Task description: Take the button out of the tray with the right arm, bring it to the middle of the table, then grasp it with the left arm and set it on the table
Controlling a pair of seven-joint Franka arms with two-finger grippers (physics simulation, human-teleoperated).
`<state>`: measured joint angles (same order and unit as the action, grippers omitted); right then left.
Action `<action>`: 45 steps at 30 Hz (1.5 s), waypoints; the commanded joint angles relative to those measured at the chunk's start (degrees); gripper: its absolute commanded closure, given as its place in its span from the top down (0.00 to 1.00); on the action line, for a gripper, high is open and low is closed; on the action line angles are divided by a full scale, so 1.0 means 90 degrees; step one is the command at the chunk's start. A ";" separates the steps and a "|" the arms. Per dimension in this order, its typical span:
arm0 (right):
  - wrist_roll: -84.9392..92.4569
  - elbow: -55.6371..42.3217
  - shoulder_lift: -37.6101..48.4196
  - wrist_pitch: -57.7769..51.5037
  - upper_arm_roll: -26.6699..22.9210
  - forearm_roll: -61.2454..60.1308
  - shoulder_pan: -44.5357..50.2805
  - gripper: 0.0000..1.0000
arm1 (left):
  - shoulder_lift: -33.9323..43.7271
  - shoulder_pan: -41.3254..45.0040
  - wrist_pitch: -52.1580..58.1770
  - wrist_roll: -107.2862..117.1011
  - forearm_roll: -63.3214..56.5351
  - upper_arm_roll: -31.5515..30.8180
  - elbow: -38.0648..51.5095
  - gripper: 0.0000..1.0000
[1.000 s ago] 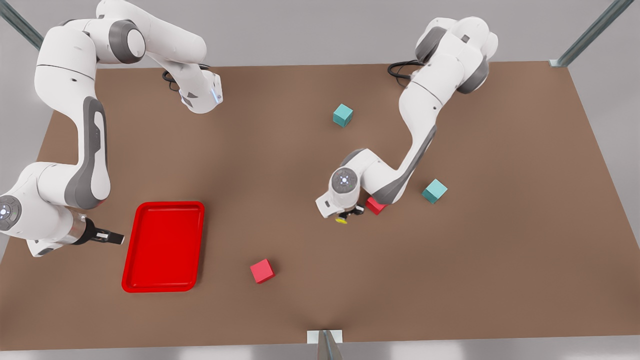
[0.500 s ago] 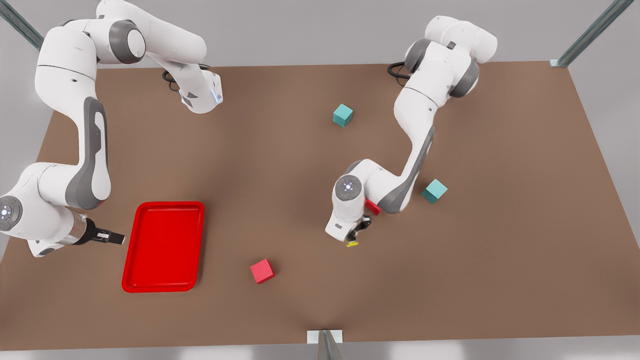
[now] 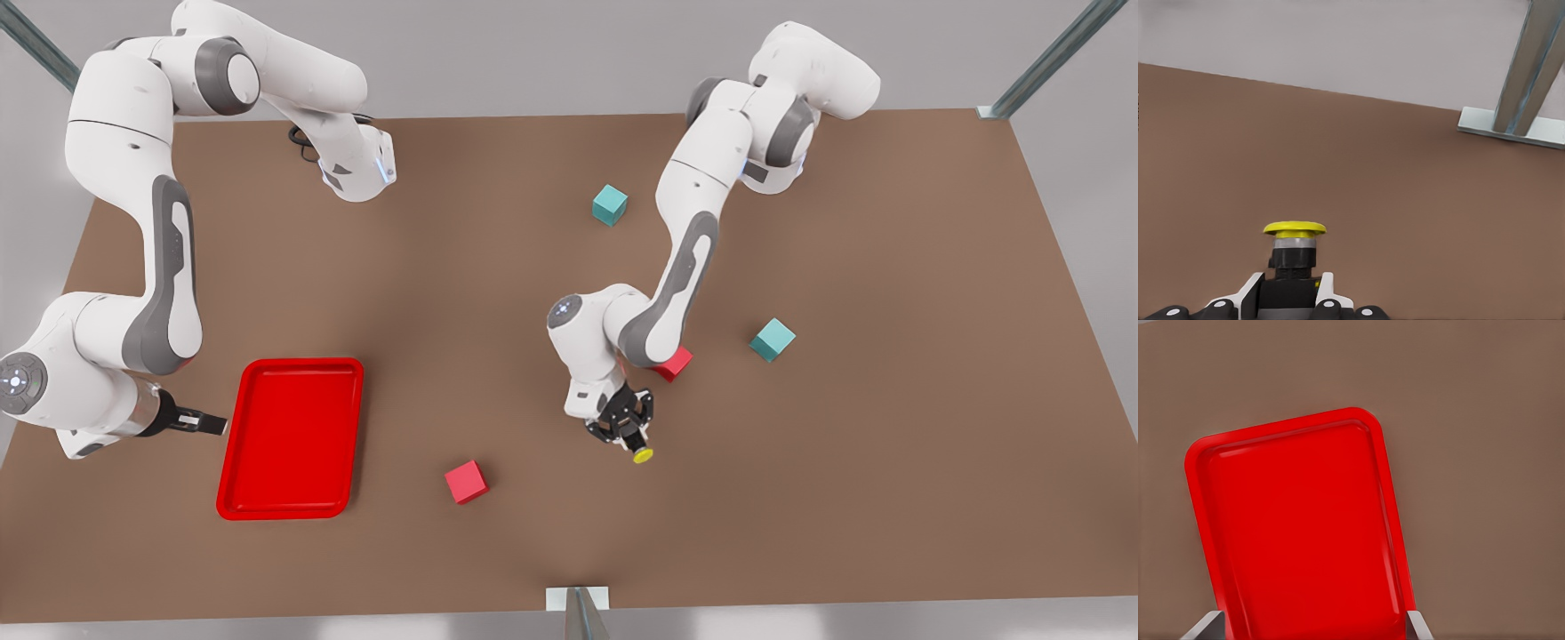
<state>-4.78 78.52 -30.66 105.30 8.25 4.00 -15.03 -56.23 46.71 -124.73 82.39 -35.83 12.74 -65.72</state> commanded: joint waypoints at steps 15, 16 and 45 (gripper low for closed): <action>-0.0006 -0.0003 -0.0021 -0.0021 0.0001 -0.0005 0.0010 1.00 | -0.0617 0.0669 0.1095 0.5923 -0.2679 0.0000 -0.0168 0.45; -0.0006 -0.0003 -0.0021 -0.0021 0.0001 -0.0005 0.0049 1.00 | -0.0666 0.0728 0.1222 0.6021 -0.2679 0.0000 -0.0168 0.45; -0.0006 0.0016 -0.0060 -0.0265 0.0001 0.0005 0.0049 1.00 | -0.1174 0.1323 0.2081 0.6656 -0.2796 0.0000 -0.0207 0.47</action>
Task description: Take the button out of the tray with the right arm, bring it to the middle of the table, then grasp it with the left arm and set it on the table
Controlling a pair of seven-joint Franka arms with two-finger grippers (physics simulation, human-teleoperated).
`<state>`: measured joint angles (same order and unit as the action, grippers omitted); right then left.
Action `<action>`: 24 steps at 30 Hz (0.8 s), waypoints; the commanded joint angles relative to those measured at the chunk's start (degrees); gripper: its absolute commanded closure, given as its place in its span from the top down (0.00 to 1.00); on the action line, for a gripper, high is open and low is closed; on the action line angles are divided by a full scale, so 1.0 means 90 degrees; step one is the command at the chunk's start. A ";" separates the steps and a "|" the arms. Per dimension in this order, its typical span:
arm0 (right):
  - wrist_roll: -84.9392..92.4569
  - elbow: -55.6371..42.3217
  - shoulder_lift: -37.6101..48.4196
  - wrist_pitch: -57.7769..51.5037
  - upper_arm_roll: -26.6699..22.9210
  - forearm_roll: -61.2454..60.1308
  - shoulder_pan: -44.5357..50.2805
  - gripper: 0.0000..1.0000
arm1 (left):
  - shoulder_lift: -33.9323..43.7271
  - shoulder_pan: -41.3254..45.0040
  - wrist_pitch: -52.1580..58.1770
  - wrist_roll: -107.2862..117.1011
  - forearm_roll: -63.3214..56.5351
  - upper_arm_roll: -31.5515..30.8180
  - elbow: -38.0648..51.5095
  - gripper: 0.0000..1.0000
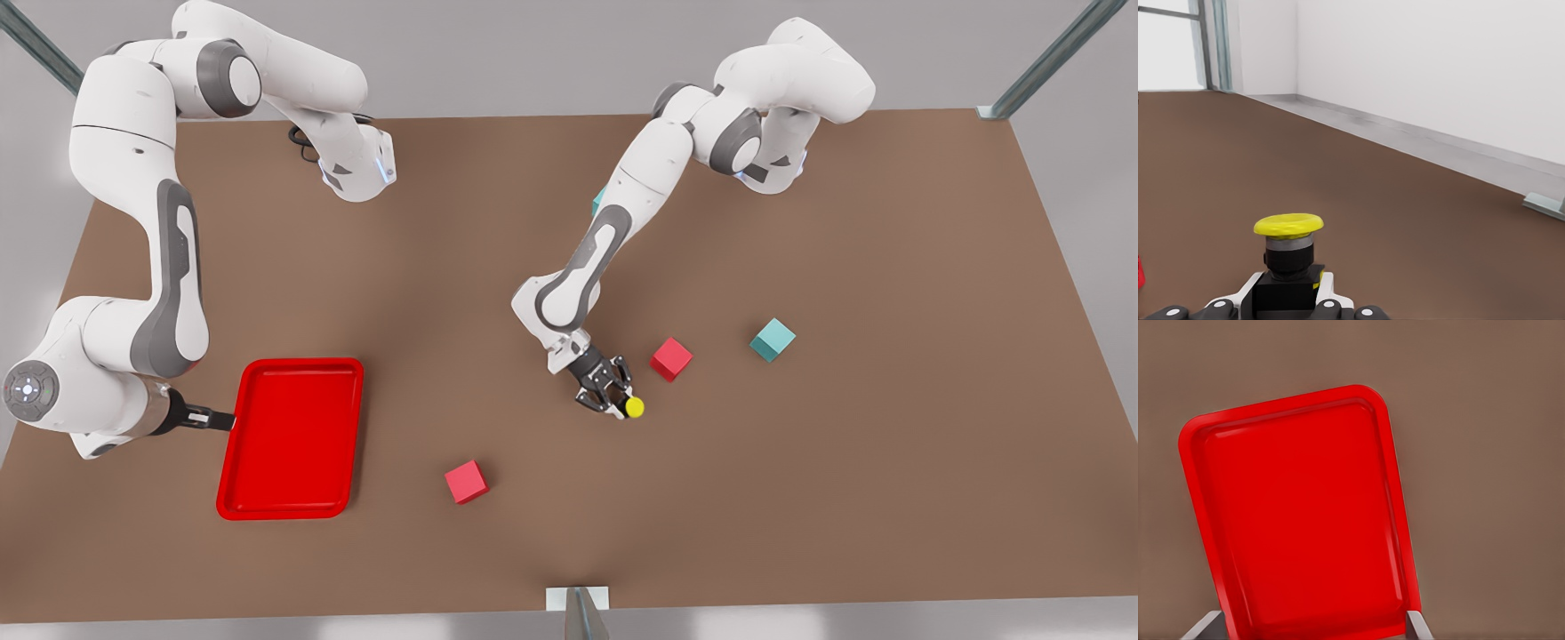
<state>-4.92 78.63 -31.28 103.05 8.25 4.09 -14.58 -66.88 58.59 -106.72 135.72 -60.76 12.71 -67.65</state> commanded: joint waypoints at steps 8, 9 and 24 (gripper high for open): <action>0.0009 -0.0006 0.0008 -0.0083 0.0001 -0.0005 -0.0001 1.00 | -0.0078 0.0043 0.0168 0.0711 -0.0104 0.0003 0.0006 0.48; -0.0001 -0.0006 0.0008 -0.0073 0.0001 -0.0005 0.0009 1.00 | -0.0069 0.0072 0.0168 0.0642 -0.0104 0.0003 0.0006 0.63; -0.0001 -0.0006 -0.0040 -0.0083 0.0001 -0.0005 0.0038 1.00 | 0.1386 -0.0191 0.0461 -0.0998 -0.0104 0.0003 -0.0696 1.00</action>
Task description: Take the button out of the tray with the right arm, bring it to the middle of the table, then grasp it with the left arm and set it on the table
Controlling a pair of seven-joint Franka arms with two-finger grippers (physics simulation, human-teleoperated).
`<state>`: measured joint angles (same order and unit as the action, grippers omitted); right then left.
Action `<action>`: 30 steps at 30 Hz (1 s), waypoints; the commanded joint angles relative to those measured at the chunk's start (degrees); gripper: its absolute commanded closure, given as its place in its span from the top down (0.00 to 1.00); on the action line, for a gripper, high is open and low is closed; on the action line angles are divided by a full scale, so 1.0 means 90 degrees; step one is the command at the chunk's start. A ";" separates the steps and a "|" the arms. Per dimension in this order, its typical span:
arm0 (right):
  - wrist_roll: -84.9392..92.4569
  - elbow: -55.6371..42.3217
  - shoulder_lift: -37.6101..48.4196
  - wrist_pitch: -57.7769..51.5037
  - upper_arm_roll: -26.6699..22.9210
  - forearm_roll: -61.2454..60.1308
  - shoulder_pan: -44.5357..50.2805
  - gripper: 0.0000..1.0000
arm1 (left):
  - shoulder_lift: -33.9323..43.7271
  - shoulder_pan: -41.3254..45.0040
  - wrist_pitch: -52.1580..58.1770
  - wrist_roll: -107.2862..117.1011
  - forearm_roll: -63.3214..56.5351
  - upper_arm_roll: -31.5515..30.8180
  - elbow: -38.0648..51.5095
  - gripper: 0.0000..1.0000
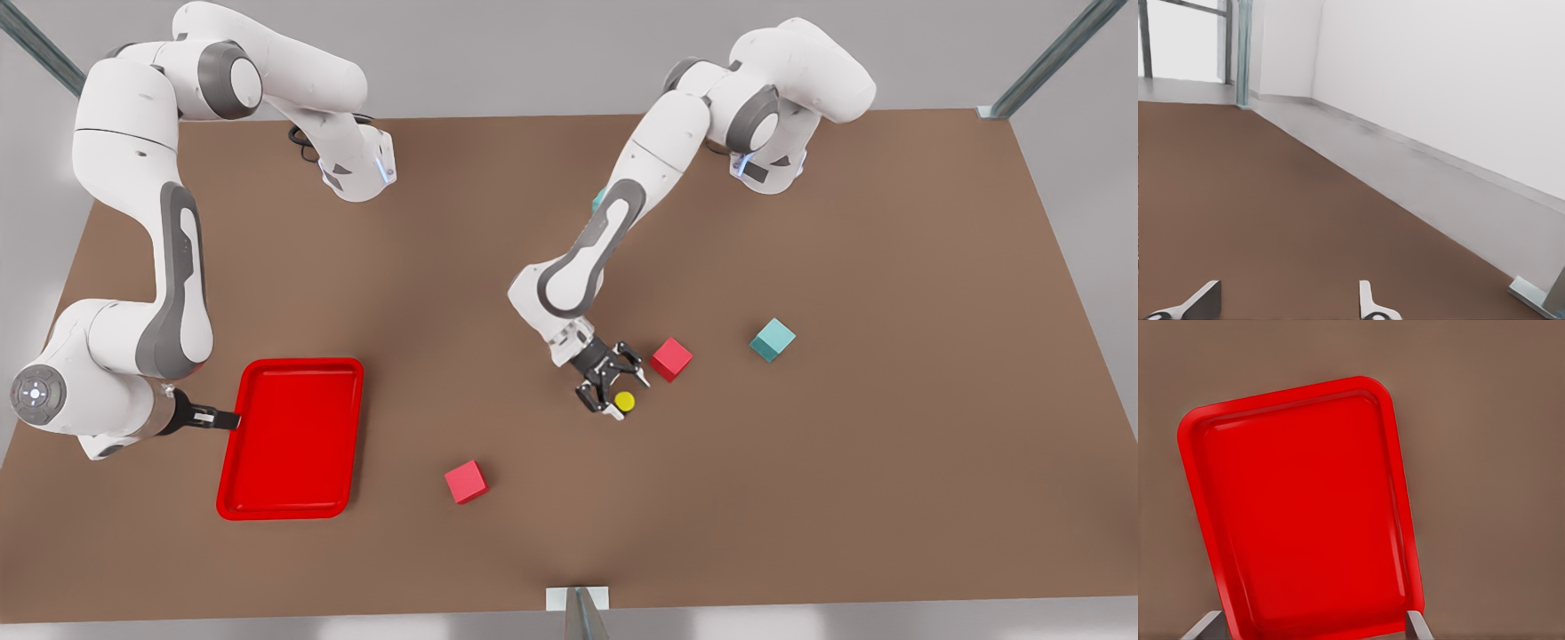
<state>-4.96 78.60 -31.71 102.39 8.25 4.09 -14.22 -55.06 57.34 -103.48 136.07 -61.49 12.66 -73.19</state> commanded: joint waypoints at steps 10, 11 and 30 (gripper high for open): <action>-0.0006 -0.0003 -0.0022 -0.0049 0.0002 -0.0005 0.0017 1.00 | 0.3617 -0.2229 0.0618 -1.0038 0.6206 -0.0283 -0.0393 1.00; -0.0006 -0.0003 -0.0022 -0.0059 0.0002 -0.0005 0.0076 1.00 | 0.3823 -0.2795 0.1359 -1.2048 0.6861 -0.0283 -0.0344 1.00; -0.0035 -0.0101 0.1033 -0.0781 0.0158 -0.0073 0.0095 1.00 | 0.5786 -0.4945 0.1224 -1.5050 0.7301 -0.1084 -0.1946 1.00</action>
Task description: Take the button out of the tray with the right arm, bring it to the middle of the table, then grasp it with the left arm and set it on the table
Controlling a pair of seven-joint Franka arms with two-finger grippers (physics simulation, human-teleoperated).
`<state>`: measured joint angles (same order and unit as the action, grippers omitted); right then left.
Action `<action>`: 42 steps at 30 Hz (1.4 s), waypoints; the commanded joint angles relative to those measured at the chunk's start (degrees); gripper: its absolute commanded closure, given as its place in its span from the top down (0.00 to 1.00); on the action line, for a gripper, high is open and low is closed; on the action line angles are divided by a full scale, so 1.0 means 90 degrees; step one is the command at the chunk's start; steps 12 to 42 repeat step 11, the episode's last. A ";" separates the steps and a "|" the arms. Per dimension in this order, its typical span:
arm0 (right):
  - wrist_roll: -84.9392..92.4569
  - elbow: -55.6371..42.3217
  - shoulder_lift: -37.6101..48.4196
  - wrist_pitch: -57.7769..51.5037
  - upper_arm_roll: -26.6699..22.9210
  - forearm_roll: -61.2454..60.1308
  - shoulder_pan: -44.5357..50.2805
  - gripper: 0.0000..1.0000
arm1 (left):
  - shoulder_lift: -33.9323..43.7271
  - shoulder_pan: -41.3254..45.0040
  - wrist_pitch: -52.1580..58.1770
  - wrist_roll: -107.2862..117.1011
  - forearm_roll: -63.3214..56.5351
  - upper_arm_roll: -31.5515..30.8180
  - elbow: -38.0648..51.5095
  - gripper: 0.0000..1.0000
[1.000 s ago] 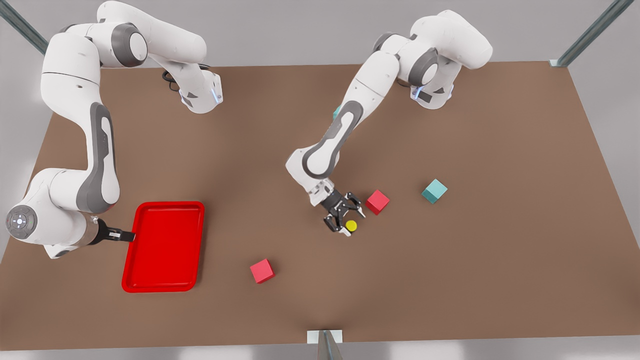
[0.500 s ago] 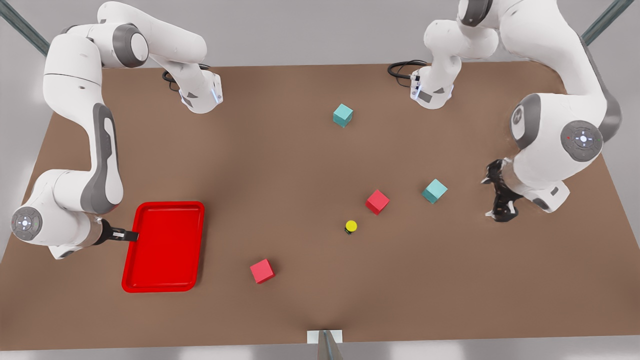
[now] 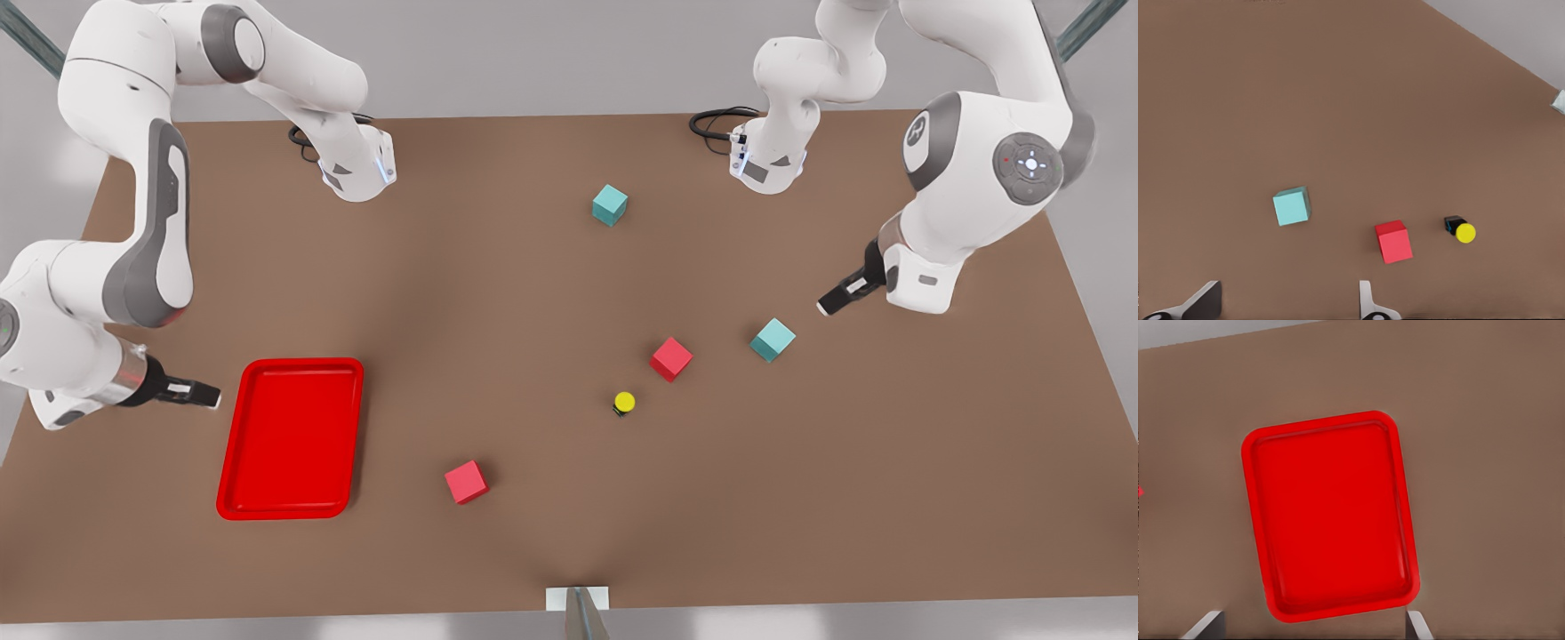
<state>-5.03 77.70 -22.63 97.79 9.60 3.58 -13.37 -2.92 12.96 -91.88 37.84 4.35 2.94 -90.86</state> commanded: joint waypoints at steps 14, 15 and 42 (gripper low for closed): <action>-0.0017 0.1914 0.1714 0.0297 0.0096 -0.0105 -0.0204 1.00 | -0.0056 -0.0005 -0.0064 -0.4077 -0.0015 -0.0033 0.0017 1.00; -0.0017 0.1914 0.1714 0.0297 0.0096 -0.0105 -0.0204 1.00 | -0.0056 -0.0005 -0.0064 -0.4077 -0.0015 -0.0033 0.0017 1.00; -0.0017 0.1914 0.1714 0.0297 0.0096 -0.0105 -0.0204 1.00 | -0.0056 -0.0005 -0.0064 -0.4077 -0.0015 -0.0033 0.0017 1.00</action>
